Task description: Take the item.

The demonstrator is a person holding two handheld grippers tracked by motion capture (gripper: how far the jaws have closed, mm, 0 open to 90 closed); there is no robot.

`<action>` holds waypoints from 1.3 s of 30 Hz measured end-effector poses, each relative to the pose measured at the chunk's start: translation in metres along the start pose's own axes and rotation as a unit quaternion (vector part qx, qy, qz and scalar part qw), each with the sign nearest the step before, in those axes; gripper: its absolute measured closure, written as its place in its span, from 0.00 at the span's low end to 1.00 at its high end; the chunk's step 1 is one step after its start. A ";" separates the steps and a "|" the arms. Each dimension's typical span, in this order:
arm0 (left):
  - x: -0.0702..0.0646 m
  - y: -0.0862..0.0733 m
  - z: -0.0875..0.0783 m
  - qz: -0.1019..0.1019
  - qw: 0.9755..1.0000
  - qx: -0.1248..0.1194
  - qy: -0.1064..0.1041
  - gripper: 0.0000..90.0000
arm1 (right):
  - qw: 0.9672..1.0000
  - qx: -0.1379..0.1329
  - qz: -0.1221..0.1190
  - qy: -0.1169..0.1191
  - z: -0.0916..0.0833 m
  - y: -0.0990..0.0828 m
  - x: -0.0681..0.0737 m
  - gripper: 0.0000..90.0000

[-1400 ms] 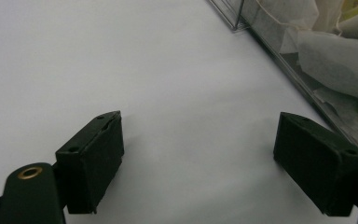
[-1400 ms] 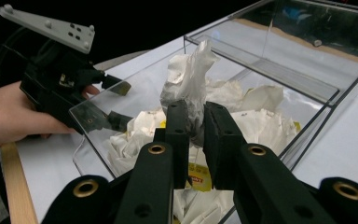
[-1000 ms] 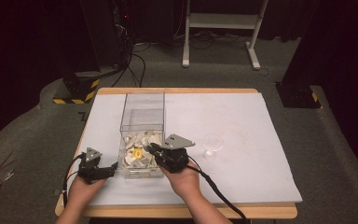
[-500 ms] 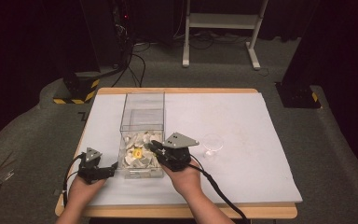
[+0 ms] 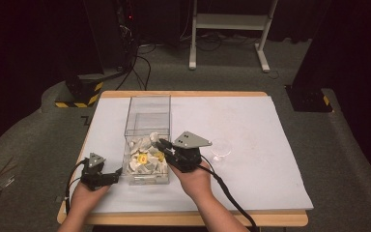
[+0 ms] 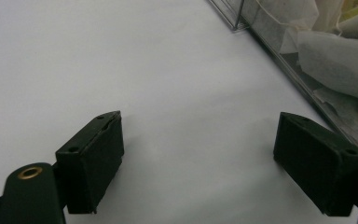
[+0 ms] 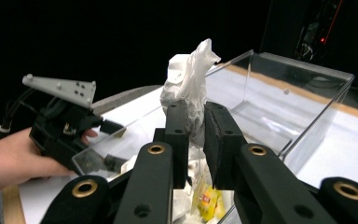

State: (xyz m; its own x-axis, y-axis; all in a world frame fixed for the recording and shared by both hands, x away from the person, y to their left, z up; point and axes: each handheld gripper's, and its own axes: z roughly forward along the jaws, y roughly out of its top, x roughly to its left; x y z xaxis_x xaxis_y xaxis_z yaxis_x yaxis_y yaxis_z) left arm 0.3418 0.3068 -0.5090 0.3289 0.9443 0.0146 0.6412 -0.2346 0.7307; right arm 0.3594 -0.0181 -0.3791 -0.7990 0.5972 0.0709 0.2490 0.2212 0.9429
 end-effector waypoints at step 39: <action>0.000 0.000 0.000 0.000 1.000 0.000 0.000 0.18 | 0.996 -0.030 0.005 -0.088 -0.059 0.020 -0.057 0.89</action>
State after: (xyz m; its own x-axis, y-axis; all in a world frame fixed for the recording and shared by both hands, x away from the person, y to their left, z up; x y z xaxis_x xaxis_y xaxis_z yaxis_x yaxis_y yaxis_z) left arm 0.3417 0.3067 -0.5090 0.3286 0.9443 0.0155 0.6405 -0.2349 0.7311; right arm 0.3778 -0.0933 -0.3454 -0.6870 0.7262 0.0262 0.2188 0.1724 0.9604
